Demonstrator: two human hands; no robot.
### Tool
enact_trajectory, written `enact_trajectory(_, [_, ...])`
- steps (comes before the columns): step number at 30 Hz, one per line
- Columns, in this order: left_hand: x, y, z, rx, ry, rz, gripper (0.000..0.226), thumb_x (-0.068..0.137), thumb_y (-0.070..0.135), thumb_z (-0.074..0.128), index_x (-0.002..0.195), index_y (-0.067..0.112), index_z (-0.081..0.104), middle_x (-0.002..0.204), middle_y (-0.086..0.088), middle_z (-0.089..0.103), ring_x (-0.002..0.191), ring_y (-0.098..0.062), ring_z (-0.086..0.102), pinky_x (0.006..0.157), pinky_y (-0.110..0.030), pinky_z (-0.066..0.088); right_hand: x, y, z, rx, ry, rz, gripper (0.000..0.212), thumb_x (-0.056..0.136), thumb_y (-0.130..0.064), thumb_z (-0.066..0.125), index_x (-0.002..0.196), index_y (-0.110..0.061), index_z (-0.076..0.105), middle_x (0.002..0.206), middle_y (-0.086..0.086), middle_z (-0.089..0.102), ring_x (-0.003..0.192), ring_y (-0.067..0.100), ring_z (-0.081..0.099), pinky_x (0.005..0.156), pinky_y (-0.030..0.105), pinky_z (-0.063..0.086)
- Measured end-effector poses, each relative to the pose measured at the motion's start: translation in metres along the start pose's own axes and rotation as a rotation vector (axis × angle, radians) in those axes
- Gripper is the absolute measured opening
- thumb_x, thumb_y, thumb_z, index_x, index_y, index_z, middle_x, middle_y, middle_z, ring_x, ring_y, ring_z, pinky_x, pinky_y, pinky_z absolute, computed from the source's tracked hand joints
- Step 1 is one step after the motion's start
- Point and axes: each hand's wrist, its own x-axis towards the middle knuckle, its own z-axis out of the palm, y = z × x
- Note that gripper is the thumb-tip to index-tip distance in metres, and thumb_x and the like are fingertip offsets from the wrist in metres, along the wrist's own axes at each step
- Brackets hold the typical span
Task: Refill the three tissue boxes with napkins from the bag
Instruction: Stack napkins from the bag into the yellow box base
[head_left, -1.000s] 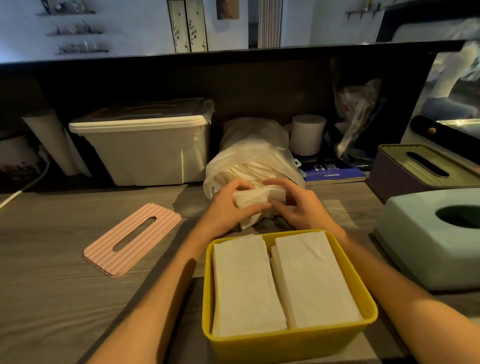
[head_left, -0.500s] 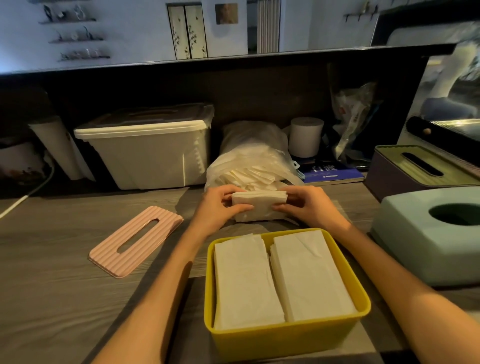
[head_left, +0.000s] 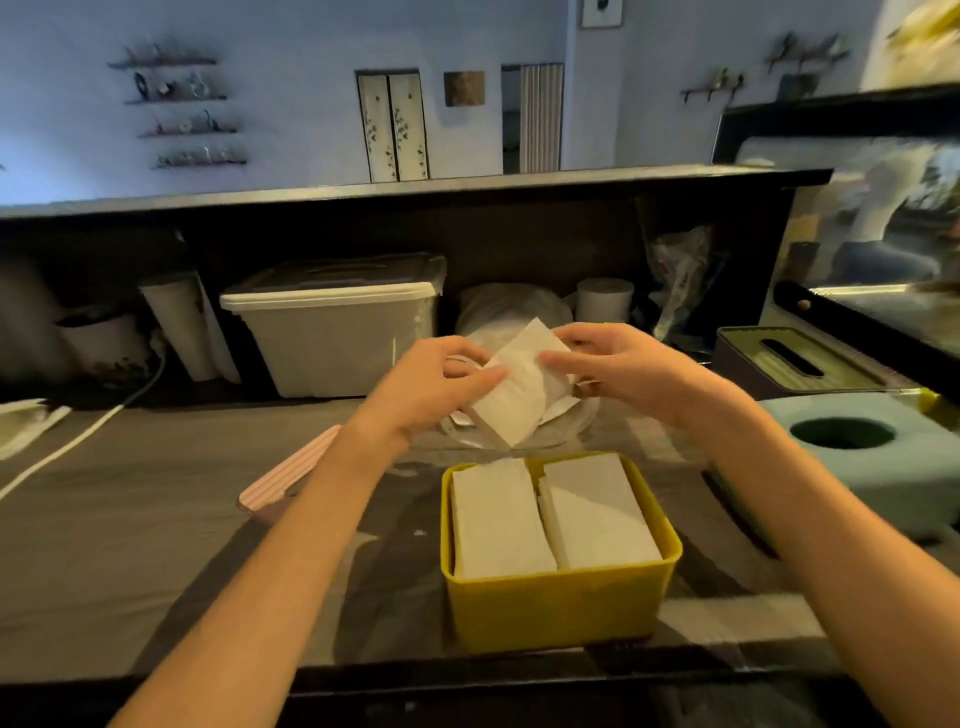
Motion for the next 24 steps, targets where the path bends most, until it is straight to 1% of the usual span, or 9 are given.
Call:
enact_trajectory(3, [-0.025,0.014,-0.006,-0.039,-0.036,-0.075,0.023,0.091,0.036,0.072,0.109,0.021,0.068,0.090,0.002,0.078,0.085,-0.003,0.070,0.059,-0.008,0.051,-0.013,-0.014,0.004,0.054,-0.072,0.113,0.036,0.091,-0.044,0.071,0.120,-0.023,0.072,0.112,-0.003,0.076,0.109,0.015,0.070,0.097,0.031,0.057])
enact_trajectory(5, [-0.042,0.018,-0.007,-0.041,-0.050,-0.106,0.027,0.089,0.032,0.075,0.110,0.017,0.065,0.093,-0.004,0.077,0.078,-0.004,0.071,0.060,-0.009,0.052,-0.022,-0.019,0.010,0.063,-0.104,0.150,0.036,0.091,-0.042,0.072,0.120,-0.021,0.072,0.112,-0.001,0.076,0.108,0.015,0.070,0.091,0.026,0.059])
enact_trajectory(8, [-0.066,0.021,-0.007,-0.026,-0.075,-0.142,0.037,0.085,0.029,0.080,0.113,0.016,0.060,0.096,-0.008,0.075,0.078,-0.011,0.072,0.064,-0.018,0.058,-0.033,-0.027,0.017,0.047,-0.134,0.183,0.036,0.090,-0.042,0.073,0.120,-0.021,0.072,0.111,-0.001,0.074,0.096,0.009,0.072,0.078,0.021,0.058])
enact_trajectory(10, [-0.078,0.020,-0.006,0.000,-0.083,-0.163,0.041,0.084,0.028,0.081,0.115,0.017,0.056,0.092,-0.004,0.074,0.075,-0.010,0.073,0.068,-0.025,0.061,-0.038,-0.030,0.021,0.005,-0.168,0.205,0.039,0.088,-0.043,0.074,0.122,-0.022,0.070,0.115,-0.001,0.073,0.100,0.011,0.072,0.085,0.025,0.060])
enact_trajectory(11, [-0.082,0.018,-0.006,0.034,-0.080,-0.163,0.043,0.084,0.029,0.082,0.115,0.018,0.054,0.090,-0.003,0.074,0.073,-0.011,0.074,0.073,-0.032,0.063,-0.040,-0.030,0.022,-0.011,-0.183,0.214,0.040,0.087,-0.043,0.075,0.122,-0.023,0.070,0.115,-0.001,0.073,0.101,0.012,0.072,0.089,0.028,0.060])
enact_trajectory(13, [-0.089,0.016,-0.005,0.133,-0.080,-0.155,0.046,0.082,0.035,0.083,0.113,0.023,0.052,0.087,-0.001,0.075,0.074,-0.012,0.074,0.080,-0.043,0.062,-0.043,-0.030,0.027,-0.063,-0.189,0.212,0.040,0.084,-0.045,0.078,0.119,-0.025,0.071,0.110,-0.001,0.075,0.095,0.010,0.074,0.089,0.028,0.060])
enact_trajectory(17, [-0.099,0.013,0.001,0.338,-0.066,-0.102,0.049,0.080,0.042,0.082,0.113,0.026,0.049,0.081,0.004,0.074,0.070,-0.006,0.070,0.073,-0.034,0.060,-0.046,-0.030,0.041,-0.217,-0.141,0.178,0.038,0.083,-0.047,0.080,0.115,-0.029,0.073,0.102,-0.005,0.075,0.083,0.004,0.074,0.071,0.016,0.058])
enact_trajectory(21, [-0.107,0.010,0.008,0.501,-0.009,-0.052,0.050,0.079,0.049,0.081,0.110,0.030,0.047,0.078,0.010,0.071,0.075,-0.003,0.063,0.075,-0.036,0.057,-0.048,-0.025,0.054,-0.327,-0.082,0.144,0.037,0.084,-0.044,0.080,0.115,-0.026,0.071,0.097,-0.005,0.074,0.078,0.008,0.075,0.070,0.019,0.061])
enact_trajectory(24, [-0.111,0.010,0.014,0.536,0.018,-0.014,0.055,0.075,0.052,0.083,0.108,0.030,0.045,0.080,0.010,0.066,0.090,-0.008,0.054,0.078,-0.036,0.052,-0.054,-0.022,0.063,-0.398,0.020,0.059,0.039,0.082,-0.045,0.082,0.114,-0.028,0.069,0.093,-0.009,0.070,0.077,0.009,0.071,0.066,0.019,0.057])
